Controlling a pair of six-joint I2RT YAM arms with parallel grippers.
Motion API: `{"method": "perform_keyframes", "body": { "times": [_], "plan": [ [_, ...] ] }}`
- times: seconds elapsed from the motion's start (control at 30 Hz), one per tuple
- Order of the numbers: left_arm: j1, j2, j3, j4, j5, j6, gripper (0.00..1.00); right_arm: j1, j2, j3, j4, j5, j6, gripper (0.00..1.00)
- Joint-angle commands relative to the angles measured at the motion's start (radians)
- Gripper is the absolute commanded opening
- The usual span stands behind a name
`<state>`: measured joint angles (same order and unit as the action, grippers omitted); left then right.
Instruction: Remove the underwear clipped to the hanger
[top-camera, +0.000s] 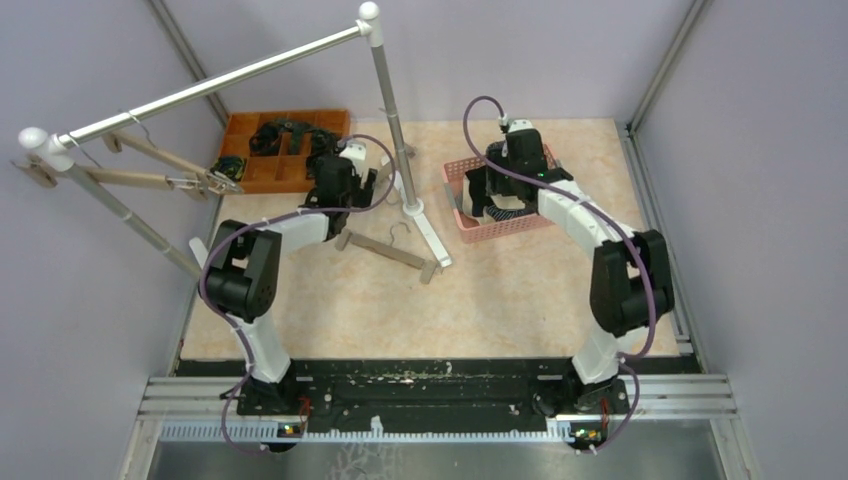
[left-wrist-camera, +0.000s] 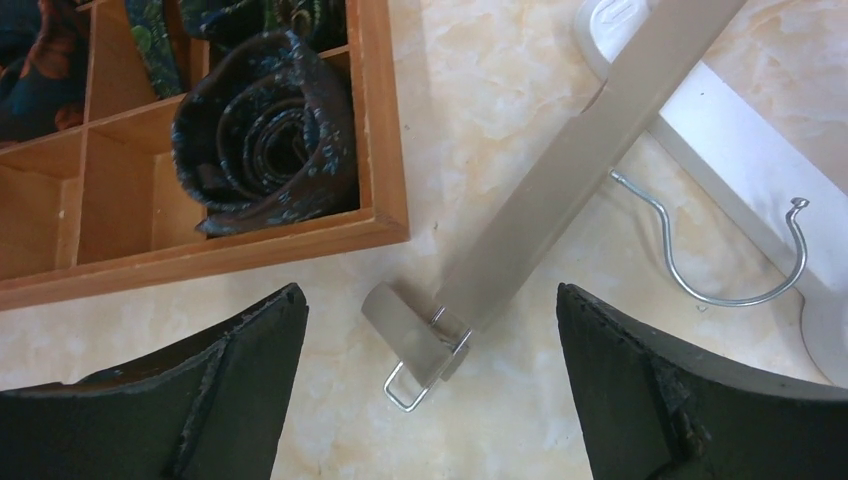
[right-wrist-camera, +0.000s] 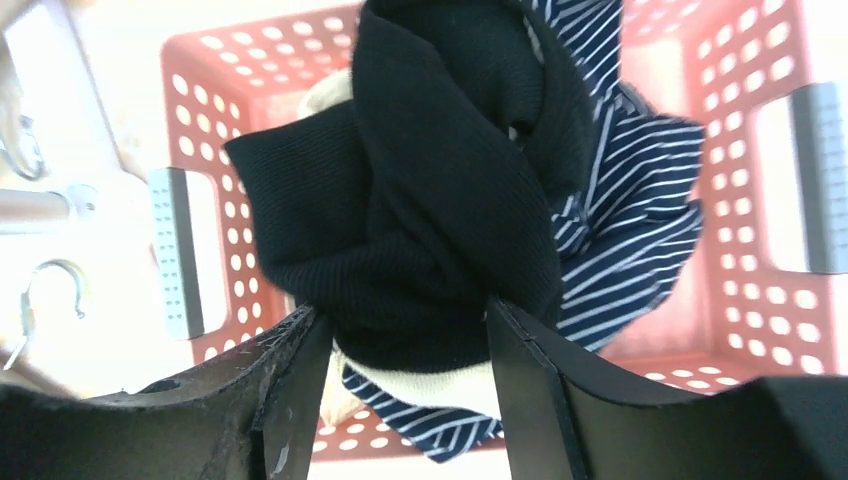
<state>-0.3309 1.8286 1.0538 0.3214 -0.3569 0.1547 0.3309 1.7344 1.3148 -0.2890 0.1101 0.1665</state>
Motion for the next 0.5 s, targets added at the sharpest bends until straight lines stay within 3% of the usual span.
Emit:
{"method": "perform_keyframes", "body": {
  "times": [0.0, 0.23, 0.47],
  "plan": [
    [0.004, 0.036, 0.06, 0.015, 0.073, 0.046, 0.97, 0.005, -0.217, 0.01, 0.057, 0.046, -0.032, 0.6],
    [0.006, 0.139, 0.197, -0.095, 0.047, 0.106, 0.93, 0.005, -0.399, -0.02, 0.103, 0.094, -0.055, 0.65],
    [0.003, 0.129, 0.205, -0.195, 0.035, 0.078, 0.9, 0.005, -0.467, -0.013, 0.088, 0.109, -0.055, 0.69]
  ]
}}
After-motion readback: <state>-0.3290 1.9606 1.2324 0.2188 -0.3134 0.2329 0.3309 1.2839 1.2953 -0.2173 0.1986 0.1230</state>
